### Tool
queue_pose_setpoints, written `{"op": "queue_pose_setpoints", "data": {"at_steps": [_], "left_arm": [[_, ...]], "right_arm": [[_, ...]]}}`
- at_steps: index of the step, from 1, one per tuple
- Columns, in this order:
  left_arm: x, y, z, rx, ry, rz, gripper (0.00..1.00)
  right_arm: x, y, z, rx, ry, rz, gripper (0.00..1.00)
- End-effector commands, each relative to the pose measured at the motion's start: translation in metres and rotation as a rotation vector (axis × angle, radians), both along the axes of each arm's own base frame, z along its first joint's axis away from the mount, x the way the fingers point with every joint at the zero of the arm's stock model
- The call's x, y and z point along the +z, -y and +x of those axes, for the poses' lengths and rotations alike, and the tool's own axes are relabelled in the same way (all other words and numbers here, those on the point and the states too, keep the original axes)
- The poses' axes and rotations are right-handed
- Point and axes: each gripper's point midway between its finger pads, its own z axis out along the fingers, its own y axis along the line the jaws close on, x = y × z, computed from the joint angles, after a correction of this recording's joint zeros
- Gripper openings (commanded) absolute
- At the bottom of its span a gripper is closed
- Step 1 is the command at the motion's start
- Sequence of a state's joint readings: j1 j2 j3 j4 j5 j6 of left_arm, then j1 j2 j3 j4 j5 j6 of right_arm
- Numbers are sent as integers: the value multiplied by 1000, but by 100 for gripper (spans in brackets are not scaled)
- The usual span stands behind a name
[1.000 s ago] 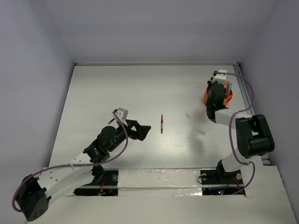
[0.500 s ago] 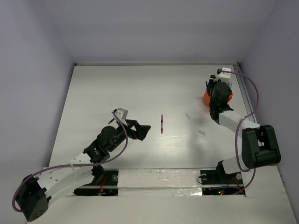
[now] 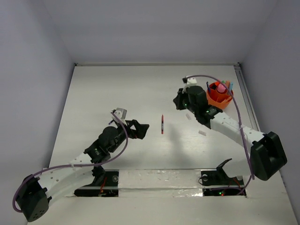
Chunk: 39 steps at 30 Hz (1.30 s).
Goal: Sort the stationery into containers
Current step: Pick up the pen from the center of the board.
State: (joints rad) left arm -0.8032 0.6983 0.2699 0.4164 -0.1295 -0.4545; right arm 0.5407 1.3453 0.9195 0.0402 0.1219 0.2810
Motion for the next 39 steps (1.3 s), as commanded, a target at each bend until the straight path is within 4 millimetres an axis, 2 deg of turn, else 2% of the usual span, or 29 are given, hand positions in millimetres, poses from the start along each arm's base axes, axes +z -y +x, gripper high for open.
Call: {"op": "queue_pose_setpoints", "data": {"at_steps": [1, 2, 3, 5, 6, 9, 10, 12, 13, 16, 17, 19, 20, 21, 23, 24, 26, 27, 29, 30, 32, 33, 37, 39], "left_arm": [[22, -5, 8, 61, 21, -54, 99], [22, -5, 8, 67, 17, -58, 99], [23, -5, 7, 66, 14, -66, 99], [22, -4, 6, 60, 4, -71, 99], [20, -3, 5, 53, -5, -74, 99], [11, 3, 2, 26, -41, -86, 99], [9, 5, 1, 19, -55, -94, 99], [2, 8, 0, 11, -78, -94, 99], [0, 8, 0, 13, -87, -101, 97], [-5, 9, -2, 8, -104, -97, 93], [-7, 10, -2, 6, -110, -97, 92], [-8, 9, -3, 3, -114, -92, 88], [-10, 9, -4, 0, -117, -87, 87], [-10, 9, -4, -2, -115, -87, 83], [-9, 11, -6, -14, -113, -90, 78], [-11, 12, -6, -20, -115, -90, 74], [-12, 15, -8, -41, -120, -92, 70], [-14, 16, -9, -47, -126, -89, 66], [-16, 19, -11, -64, -133, -87, 63], [-19, 20, -11, -70, -138, -84, 60], [-23, 22, -13, -80, -152, -79, 59], [-25, 22, -14, -85, -157, -78, 59], [-30, 26, -15, -96, -175, -87, 58], [-31, 32, -19, -133, -186, -97, 56]], "right_arm": [[-49, -21, -44, 82, -231, 23, 3], [-55, -24, -47, 89, -254, 16, 9], [-66, -31, -52, 106, -285, -4, 25], [-69, -41, -49, 123, -300, -15, 41], [-83, -44, -51, 130, -343, -47, 51], [-88, -58, -49, 147, -370, -71, 56], [-100, -63, -51, 154, -398, -88, 57], [-105, -69, -51, 159, -419, -102, 57], [-116, -71, -51, 154, -437, -126, 57], [-125, -76, -48, 143, -454, -151, 55], [-134, -78, -50, 142, -470, -174, 54], [-139, -81, -48, 127, -473, -190, 52], [-147, -80, -47, 118, -488, -207, 51], [-152, -81, -52, 120, -504, -227, 48], [-156, -80, -46, 85, -498, -265, 44], [-169, -77, -48, 73, -529, -294, 41], [-173, -73, -40, 35, -521, -322, 38], [-182, -73, -45, 30, -541, -347, 34], [-186, -72, -43, 15, -546, -356, 29], [-191, -72, -43, 6, -551, -357, 19], [-194, -71, -42, -5, -551, -360, 10], [-194, -72, -41, -9, -547, -354, 0], [-180, -77, -33, -10, -488, -302, 0], [-140, -97, -23, 30, -377, -161, 0]]}}
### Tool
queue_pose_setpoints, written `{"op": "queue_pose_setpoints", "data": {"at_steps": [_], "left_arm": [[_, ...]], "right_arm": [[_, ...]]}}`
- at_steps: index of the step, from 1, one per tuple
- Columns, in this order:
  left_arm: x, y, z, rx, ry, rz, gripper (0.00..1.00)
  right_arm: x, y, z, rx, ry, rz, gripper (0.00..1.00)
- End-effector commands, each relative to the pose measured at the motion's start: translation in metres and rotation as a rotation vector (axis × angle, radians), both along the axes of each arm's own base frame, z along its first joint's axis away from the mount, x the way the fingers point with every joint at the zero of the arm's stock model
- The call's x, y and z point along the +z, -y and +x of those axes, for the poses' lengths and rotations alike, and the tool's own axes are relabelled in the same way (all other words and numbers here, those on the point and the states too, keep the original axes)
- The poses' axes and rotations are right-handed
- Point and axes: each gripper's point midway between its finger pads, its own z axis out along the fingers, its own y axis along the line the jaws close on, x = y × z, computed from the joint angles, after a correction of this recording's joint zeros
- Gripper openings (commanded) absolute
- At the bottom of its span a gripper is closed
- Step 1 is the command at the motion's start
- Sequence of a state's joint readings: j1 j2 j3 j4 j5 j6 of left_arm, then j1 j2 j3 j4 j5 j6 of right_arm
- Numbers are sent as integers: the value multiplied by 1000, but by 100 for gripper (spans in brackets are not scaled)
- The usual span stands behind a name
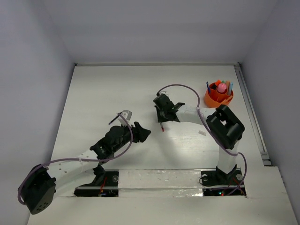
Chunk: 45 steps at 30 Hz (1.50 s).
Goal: Sort the stationery into containers
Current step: Pick up the pen from the center of the board.
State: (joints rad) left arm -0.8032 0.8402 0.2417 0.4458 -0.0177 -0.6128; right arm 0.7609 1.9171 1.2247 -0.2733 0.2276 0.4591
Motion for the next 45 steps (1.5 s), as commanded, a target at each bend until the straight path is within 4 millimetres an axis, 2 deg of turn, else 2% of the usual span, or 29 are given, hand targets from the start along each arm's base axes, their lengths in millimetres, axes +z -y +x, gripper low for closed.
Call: {"op": "queue_pose_setpoints", "data": {"at_steps": [1, 3, 4, 5, 6, 10, 14, 20, 23, 29, 30, 32, 33, 34, 39, 41, 42, 45], "left_arm": [[13, 13, -3, -52, 23, -70, 55], [14, 18, -3, -68, 22, -86, 53], [16, 20, -2, -70, 22, -91, 52], [16, 22, -2, -76, 23, -94, 51], [18, 25, 1, -77, 26, -97, 49], [24, 31, 8, -74, 36, -104, 47], [29, 35, 16, -65, 52, -101, 47], [42, 43, 20, -78, 85, -143, 45], [40, 44, 21, -72, 82, -142, 39], [31, 45, 27, -55, 73, -125, 26], [32, 45, 27, -52, 76, -129, 18], [34, 43, 29, -40, 86, -128, 13], [34, 42, 29, -36, 86, -123, 4], [35, 41, 30, -27, 89, -121, 0], [39, 32, 30, -6, 116, -99, 0], [36, 29, 29, -11, 122, -65, 0], [40, 27, 28, -9, 134, -63, 0], [40, 22, 27, -14, 149, -22, 0]], "right_arm": [[28, -12, -1, -1, 101, 149, 0], [82, -36, 1, 41, 207, 371, 0], [93, -40, -3, 50, 225, 434, 0], [90, -40, -17, 74, 205, 484, 0], [117, -46, -17, 75, 253, 582, 0], [141, -49, -33, 98, 304, 650, 0], [154, -56, -46, 140, 310, 703, 0], [154, -63, -57, 162, 301, 716, 0], [151, -65, -62, 166, 296, 727, 0], [162, -73, -77, 219, 279, 810, 0], [161, -72, -77, 217, 280, 812, 0], [163, -71, -78, 219, 287, 818, 0], [161, -69, -79, 217, 287, 818, 0], [161, -68, -80, 215, 288, 818, 0], [162, -60, -82, 202, 293, 797, 1], [170, -56, -84, 220, 316, 773, 9], [166, -52, -86, 226, 300, 743, 19], [179, -39, -87, 251, 326, 703, 37]]}}
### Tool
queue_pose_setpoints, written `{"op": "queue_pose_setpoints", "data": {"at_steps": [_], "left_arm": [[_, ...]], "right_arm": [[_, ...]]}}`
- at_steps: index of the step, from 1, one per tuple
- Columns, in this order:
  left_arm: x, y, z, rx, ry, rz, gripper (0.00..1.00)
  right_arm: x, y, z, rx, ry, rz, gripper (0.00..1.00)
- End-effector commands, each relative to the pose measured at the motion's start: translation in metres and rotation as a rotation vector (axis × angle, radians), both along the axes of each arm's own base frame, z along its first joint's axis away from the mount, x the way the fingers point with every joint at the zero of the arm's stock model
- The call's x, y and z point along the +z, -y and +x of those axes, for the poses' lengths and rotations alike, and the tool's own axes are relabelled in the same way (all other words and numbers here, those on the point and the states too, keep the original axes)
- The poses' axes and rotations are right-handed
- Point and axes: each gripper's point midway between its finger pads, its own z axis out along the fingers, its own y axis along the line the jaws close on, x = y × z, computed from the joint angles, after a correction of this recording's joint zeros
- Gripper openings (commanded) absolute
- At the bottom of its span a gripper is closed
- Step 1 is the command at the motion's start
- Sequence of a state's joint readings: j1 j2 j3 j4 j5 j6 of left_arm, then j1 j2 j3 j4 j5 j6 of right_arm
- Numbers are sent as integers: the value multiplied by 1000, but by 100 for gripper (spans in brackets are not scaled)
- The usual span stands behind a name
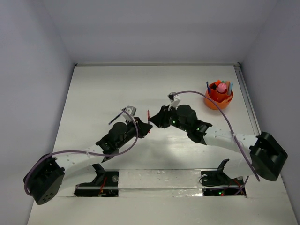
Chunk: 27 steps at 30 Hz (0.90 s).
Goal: Sort the stationery into containers
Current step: Pick up the pen from the center of the board, then pick up the pen cap from the center of the board.
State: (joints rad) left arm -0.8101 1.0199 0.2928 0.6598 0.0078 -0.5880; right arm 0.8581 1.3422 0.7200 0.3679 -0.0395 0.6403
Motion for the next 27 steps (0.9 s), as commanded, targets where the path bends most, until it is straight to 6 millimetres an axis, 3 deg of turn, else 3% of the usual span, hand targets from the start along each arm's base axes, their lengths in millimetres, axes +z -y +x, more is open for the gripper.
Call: {"op": "queue_pose_setpoints", "data": {"at_steps": [1, 3, 5, 6, 7, 8, 9, 11, 14, 15, 16, 17, 18, 20, 21, 24, 27], "left_arm": [[22, -6, 9, 26, 83, 36, 0], [26, -8, 8, 21, 96, 60, 0], [29, -10, 7, 12, 120, 82, 0], [35, -11, 7, 11, 140, 78, 0], [38, -12, 7, 12, 157, 85, 0], [40, -13, 7, 15, 165, 84, 0], [42, -15, 7, 22, 175, 78, 0], [42, -16, 6, 22, 183, 71, 0], [40, -17, 1, 5, 182, 63, 0], [40, -17, 0, 0, 182, 63, 0], [40, -18, -1, -1, 183, 59, 0], [40, -18, -2, 0, 184, 56, 0], [41, -21, -4, 0, 187, 53, 0], [44, -22, -6, 3, 194, 44, 0], [48, -23, -7, 4, 202, 33, 0], [48, -24, -8, 3, 204, 28, 0], [48, -23, -9, -4, 200, 25, 0]], "right_arm": [[28, 18, 1, 0, 74, -37, 40], [31, 35, 7, -51, 92, -66, 42], [30, 70, 22, -141, 85, -122, 31], [17, 87, 25, -182, 40, -178, 11], [14, 99, 30, -211, 28, -192, 3], [2, 125, 43, -279, -22, -228, 0], [-15, 140, 42, -298, -85, -274, 0], [-34, 155, 45, -302, -150, -334, 0], [-64, 205, 57, -469, -208, -542, 0], [-66, 208, 60, -479, -218, -550, 0], [-71, 212, 61, -461, -218, -590, 1], [-68, 210, 67, -453, -215, -605, 11], [-82, 220, 69, -468, -251, -670, 42], [-84, 223, 80, -469, -255, -711, 60], [-98, 224, 81, -458, -291, -759, 69], [-101, 225, 96, -449, -298, -826, 72], [-118, 226, 105, -422, -336, -875, 71]]}}
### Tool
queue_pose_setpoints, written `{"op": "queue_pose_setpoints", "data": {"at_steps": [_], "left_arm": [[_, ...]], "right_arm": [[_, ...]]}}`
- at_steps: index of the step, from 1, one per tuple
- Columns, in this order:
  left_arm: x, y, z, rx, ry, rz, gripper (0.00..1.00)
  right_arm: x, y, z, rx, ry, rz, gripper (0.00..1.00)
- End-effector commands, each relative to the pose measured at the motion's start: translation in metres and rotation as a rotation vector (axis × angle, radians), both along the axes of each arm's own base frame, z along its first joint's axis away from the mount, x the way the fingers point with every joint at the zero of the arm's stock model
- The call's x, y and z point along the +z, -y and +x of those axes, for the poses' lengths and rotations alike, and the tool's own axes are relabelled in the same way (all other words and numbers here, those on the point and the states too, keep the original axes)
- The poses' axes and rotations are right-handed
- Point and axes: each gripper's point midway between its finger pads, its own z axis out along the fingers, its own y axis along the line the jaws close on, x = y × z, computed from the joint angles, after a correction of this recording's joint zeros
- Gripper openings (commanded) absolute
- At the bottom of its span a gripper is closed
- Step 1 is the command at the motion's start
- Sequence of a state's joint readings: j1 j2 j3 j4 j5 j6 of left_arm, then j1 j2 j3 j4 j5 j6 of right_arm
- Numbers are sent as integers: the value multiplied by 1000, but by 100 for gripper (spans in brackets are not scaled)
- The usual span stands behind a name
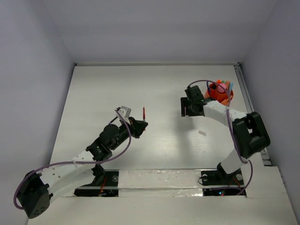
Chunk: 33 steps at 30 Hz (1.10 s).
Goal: Sort the stationery into containers
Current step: Pick up the pen cap from the center of the board.
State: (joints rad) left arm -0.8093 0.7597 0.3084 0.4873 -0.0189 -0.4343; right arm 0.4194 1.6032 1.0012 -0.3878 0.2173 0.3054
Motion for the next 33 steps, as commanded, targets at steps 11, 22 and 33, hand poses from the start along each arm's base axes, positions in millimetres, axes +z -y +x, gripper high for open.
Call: {"op": "queue_pose_setpoints", "data": {"at_steps": [11, 22, 33], "left_arm": [[2, 1, 1, -7, 15, -1, 0], [0, 2, 2, -7, 9, 5, 0], [-5, 10, -1, -48, -2, 6, 0]], "right_arm": [[-24, 14, 24, -8, -127, -101, 36], [-36, 2, 15, 2, -166, -5, 10], [54, -55, 30, 0, 126, 456, 0]]}}
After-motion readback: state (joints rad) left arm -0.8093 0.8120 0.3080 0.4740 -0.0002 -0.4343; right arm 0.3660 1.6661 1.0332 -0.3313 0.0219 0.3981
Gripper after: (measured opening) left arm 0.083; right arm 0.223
